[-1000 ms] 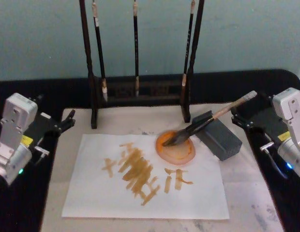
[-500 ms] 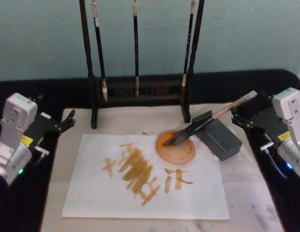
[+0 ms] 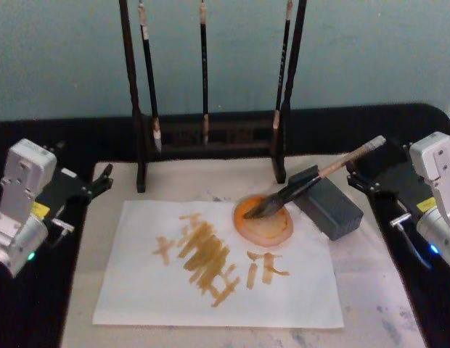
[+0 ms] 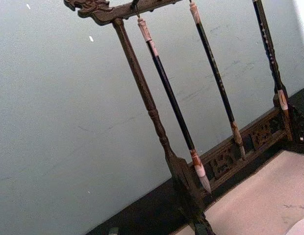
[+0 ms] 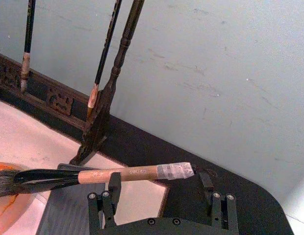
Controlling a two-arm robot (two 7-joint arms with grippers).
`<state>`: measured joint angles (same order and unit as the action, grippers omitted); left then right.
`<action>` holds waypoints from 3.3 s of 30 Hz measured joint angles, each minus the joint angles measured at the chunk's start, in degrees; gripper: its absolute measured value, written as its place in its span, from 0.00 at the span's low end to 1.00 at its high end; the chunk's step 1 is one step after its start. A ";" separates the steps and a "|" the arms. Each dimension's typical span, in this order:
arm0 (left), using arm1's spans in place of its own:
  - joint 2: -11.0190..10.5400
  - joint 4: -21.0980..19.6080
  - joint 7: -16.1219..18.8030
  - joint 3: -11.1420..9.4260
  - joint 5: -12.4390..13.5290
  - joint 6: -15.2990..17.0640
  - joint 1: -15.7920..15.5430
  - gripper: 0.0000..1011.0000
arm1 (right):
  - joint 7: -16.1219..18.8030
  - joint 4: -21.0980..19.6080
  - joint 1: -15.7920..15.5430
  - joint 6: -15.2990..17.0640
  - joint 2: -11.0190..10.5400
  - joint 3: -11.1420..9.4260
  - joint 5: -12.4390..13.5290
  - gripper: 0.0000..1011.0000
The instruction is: Pick up the brush from the inkstone, write on the paper, then place the brush back to its original position.
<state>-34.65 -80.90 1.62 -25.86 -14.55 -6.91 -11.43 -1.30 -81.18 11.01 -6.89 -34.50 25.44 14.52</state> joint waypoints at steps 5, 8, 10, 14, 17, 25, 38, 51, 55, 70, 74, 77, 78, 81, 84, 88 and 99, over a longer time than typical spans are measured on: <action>0.00 0.00 0.00 0.00 0.00 0.00 0.00 1.00 | 0.11 -2.24 -1.92 0.50 0.11 -1.47 0.27 0.99; 0.00 0.00 0.00 0.00 0.00 0.00 0.00 1.00 | 0.18 -4.23 -3.57 1.49 0.11 -2.66 1.65 0.99; 0.00 0.00 0.00 0.00 0.00 0.00 0.00 1.00 | 0.58 -5.79 -5.07 2.52 0.25 -3.72 3.46 0.99; 0.00 0.00 0.00 0.00 0.00 0.00 0.00 1.00 | 1.74 -8.49 -7.73 4.56 0.80 -5.97 7.72 0.99; 0.00 0.00 0.00 0.00 0.00 0.00 0.00 1.00 | 2.88 -10.05 -9.45 6.36 1.71 -7.83 11.73 0.99; 0.00 0.00 0.00 0.00 0.00 0.00 0.00 1.00 | 6.51 -10.96 -11.00 11.18 5.80 -12.43 22.55 0.99; 0.00 0.00 0.00 0.00 0.00 0.00 0.00 1.00 | 9.07 -6.83 -7.81 19.45 12.95 -17.06 39.18 0.99; 0.00 0.00 0.00 0.00 0.00 0.00 0.00 1.00 | 8.25 -2.16 -3.25 22.19 14.74 -15.82 45.01 0.99; 0.00 0.00 0.00 0.00 0.00 0.00 0.00 1.00 | 8.20 -0.90 -2.23 22.37 14.94 -15.17 45.87 0.99; 0.00 0.00 0.00 0.00 0.00 0.00 0.00 1.00 | 9.36 3.53 1.18 21.49 14.72 -12.75 47.75 0.99; 0.00 0.00 0.00 0.00 0.00 0.00 0.00 1.00 | 10.09 4.25 1.78 21.20 14.31 -12.11 48.06 0.99; 0.00 0.00 0.00 0.00 0.00 0.00 0.00 1.00 | 10.45 4.51 2.03 20.89 14.02 -11.66 48.02 0.99; 0.00 0.00 0.00 0.00 0.00 0.00 0.00 1.00 | 10.45 4.50 2.03 20.89 14.03 -11.66 48.03 0.99; 0.00 0.00 0.00 0.00 0.00 0.00 0.00 1.00 | 10.43 4.50 2.00 20.91 14.06 -11.72 48.03 0.99; 0.00 0.00 0.00 0.00 0.00 0.00 0.00 1.00 | 10.40 4.48 1.98 20.93 14.10 -11.77 48.03 0.99; 0.00 0.00 0.00 0.00 0.00 0.00 0.00 1.00 | 10.37 4.45 1.95 20.97 14.13 -11.84 48.03 0.95; 0.00 0.00 0.00 0.00 0.00 0.00 0.00 1.00 | 10.28 4.40 1.91 21.02 14.19 -11.92 48.06 0.68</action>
<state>-34.65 -80.90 1.62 -25.86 -14.55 -6.91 -11.43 8.98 -76.78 12.92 14.13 -20.31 13.52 62.59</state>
